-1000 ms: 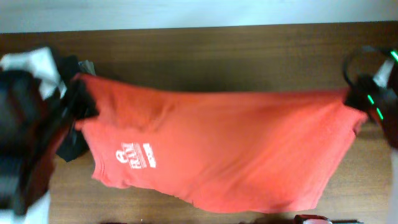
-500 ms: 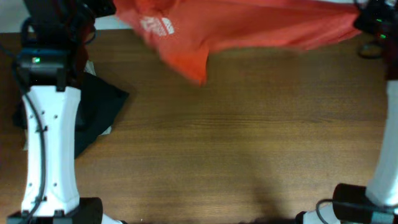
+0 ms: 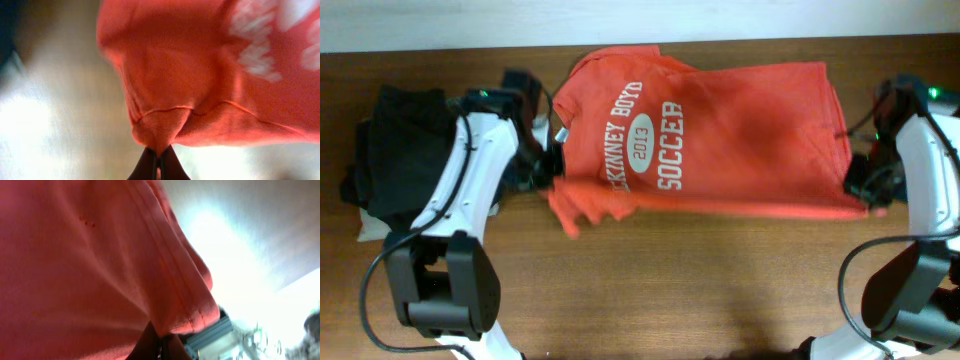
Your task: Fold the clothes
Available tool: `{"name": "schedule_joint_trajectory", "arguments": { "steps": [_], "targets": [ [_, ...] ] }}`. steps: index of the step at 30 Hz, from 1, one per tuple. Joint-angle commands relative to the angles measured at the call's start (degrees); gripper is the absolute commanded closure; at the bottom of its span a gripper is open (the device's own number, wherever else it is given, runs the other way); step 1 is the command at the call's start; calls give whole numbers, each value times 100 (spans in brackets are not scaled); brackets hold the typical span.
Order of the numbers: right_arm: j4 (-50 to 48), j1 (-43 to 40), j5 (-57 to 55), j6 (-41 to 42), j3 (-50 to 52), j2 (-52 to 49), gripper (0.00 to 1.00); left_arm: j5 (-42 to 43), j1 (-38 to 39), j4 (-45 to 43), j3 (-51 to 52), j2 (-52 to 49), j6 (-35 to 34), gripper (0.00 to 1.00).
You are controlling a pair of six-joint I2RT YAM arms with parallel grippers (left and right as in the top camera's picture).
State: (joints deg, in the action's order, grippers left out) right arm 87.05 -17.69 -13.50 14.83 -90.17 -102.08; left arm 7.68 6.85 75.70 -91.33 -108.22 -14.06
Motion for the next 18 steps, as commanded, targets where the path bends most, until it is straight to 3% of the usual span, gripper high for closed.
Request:
{"name": "schedule_joint_trajectory", "arguments": {
  "steps": [1, 4, 11, 14, 18],
  "targets": [
    [-9, -444, -238, 374, 632, 107, 96, 7, -9, 42, 1001, 70, 90, 100],
    [-136, -640, -195, 437, 1060, 321, 96, 9, -9, 46, 1716, 450, 90, 100],
    [-31, -638, -138, 433, 1132, 1307, 96, 267, -9, 46, 2758, 2938, 42, 100],
    [-186, -632, 11, 407, 1132, 1394, 96, 264, -9, -586, 2776, 3359, 42, 100],
    [-732, -632, 129, 409, 1147, 1217, 96, 264, -9, -1947, 2776, 3154, -267, 100]
  ]
}}
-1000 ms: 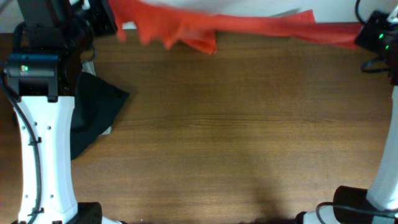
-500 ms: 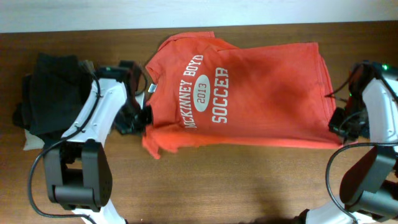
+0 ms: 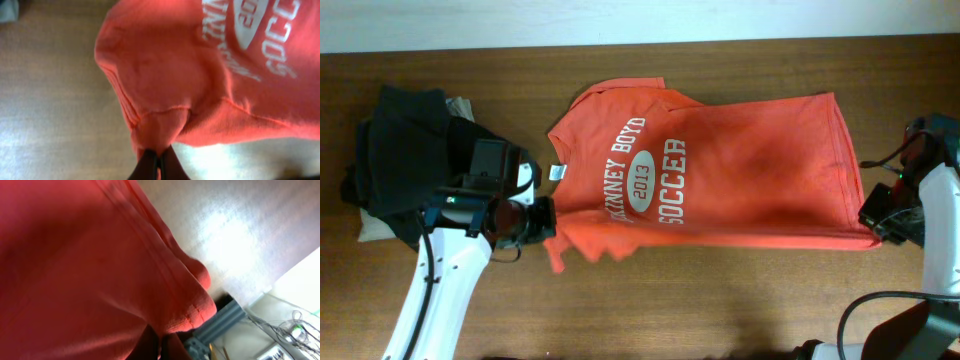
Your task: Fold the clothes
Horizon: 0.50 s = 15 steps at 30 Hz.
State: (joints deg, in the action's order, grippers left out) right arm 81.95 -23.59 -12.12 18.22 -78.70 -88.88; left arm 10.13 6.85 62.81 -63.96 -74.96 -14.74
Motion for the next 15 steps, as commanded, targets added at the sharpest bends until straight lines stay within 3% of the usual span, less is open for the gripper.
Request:
{"name": "schedule_joint_trajectory", "arguments": {
  "steps": [1, 11, 15],
  "targets": [
    [-367, -44, -9, 70, 0, -140, 96, 46, -9, -970, 39, -251, -262, 100],
    [-2087, 35, 573, 46, 2, -859, 96, 409, 105, -4035, 39, -1974, -258, 98],
    [-2555, 181, 651, 4, 2, -1259, 96, 404, 179, -4627, 39, -2573, -256, 96]
  ]
}}
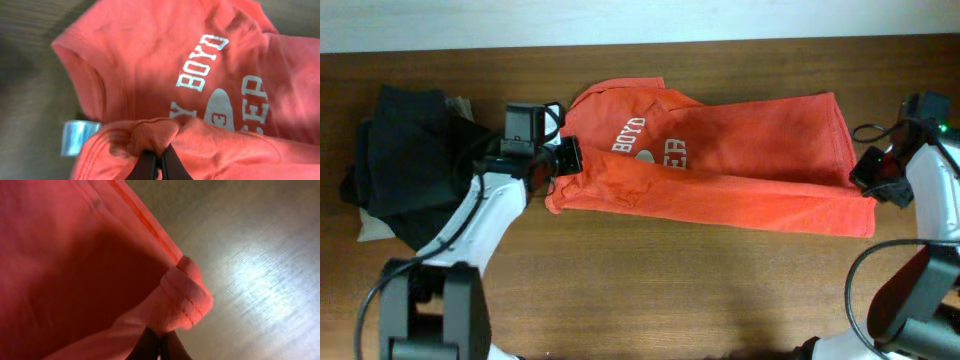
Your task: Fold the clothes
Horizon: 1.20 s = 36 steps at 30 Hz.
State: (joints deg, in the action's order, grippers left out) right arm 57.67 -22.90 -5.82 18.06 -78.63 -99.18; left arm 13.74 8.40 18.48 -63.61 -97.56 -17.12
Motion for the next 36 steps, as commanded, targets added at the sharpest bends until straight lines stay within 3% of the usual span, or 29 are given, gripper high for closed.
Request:
{"name": "schedule_joint_trajectory", "arguments": {
  "steps": [1, 2, 3, 4, 6, 9, 12, 14, 16, 18, 22, 23, 27, 29, 35, 36],
  "targets": [
    [-236, 153, 28, 20, -4, -330, 96, 44, 24, -286, 4, -400, -17, 96],
    [-369, 199, 28, 15, -4, -433, 96, 20, 22, -354, 4, -448, -17, 95],
    [-463, 232, 37, -7, -4, -496, 91, -2, 22, -400, 4, -450, -15, 86],
    [-527, 273, 70, -98, -4, -564, 61, 0, 13, -415, 2, -448, -13, 63],
    [-518, 280, 68, -109, -4, -584, 31, 0, -48, -310, 2, -448, 11, 30],
    [-404, 254, 68, -111, -4, -581, 28, -131, -236, 247, 2, -444, 50, 25],
    [-116, 264, 68, -133, 44, -629, 32, -173, -367, 1176, 2, -444, 50, 25],
    [-313, 258, 46, -131, 363, -632, 51, -184, -369, 1891, 4, -446, 50, 25],
    [-673, 258, 50, -129, 748, -632, 58, -531, -369, 2284, 4, -446, 50, 25],
    [-1003, 262, 50, -129, 1069, -632, 68, -763, -369, 2389, 63, -457, 50, 26],
    [-1432, 262, 72, -129, 1447, -632, 74, -938, -369, 2096, 188, -472, 50, 28],
    [-1493, 262, 70, -131, 1495, -632, 77, -953, -369, 2026, 188, -472, 48, 31],
    [-1764, 262, 70, -131, 1703, -632, 94, -953, -295, 1971, 188, -476, 50, 64],
    [-1764, 262, 70, -131, 1714, -632, 96, -957, -256, 1961, 188, -476, 48, 77],
    [-1746, 262, 70, -131, 1725, -632, 96, -1139, -256, 1694, 426, -476, 48, 78],
    [-1742, 262, 70, -131, 1725, -632, 96, -1353, -256, 1665, 457, -476, 48, 87]
  ]
}}
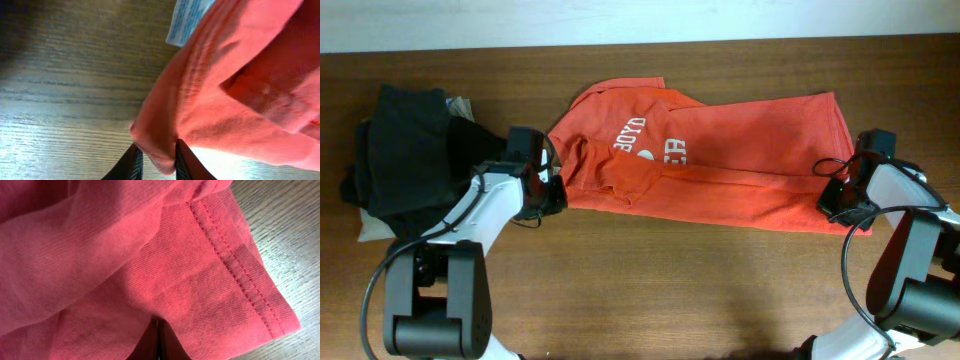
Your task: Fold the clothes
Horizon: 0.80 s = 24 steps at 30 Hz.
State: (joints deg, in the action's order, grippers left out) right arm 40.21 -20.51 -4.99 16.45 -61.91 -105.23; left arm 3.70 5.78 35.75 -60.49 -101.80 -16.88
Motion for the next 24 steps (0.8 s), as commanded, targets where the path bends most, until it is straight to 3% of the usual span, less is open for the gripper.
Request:
{"name": "schedule_joint_trajectory", "arguments": {
  "steps": [1, 8, 13, 22, 24],
  "targets": [
    [7, 24, -13, 31, 52, -26, 96, -575, 7, -59, 144, -52, 24, 99],
    [201, 20, -389, 35, 52, -26, 96, -2437, 7, 743, 140, -17, -282, 100],
    [966, -26, -776, 520, 52, -26, 96, -2406, 9, 2098, 142, -17, -734, 100],
    [1504, -463, -455, 654, 50, 61, 96, -2146, 13, 2439, 142, 828, -553, 99],
    [1510, -463, -422, 654, 42, 389, 96, -2037, 13, 2479, 142, 1394, -533, 82]
  ]
}}
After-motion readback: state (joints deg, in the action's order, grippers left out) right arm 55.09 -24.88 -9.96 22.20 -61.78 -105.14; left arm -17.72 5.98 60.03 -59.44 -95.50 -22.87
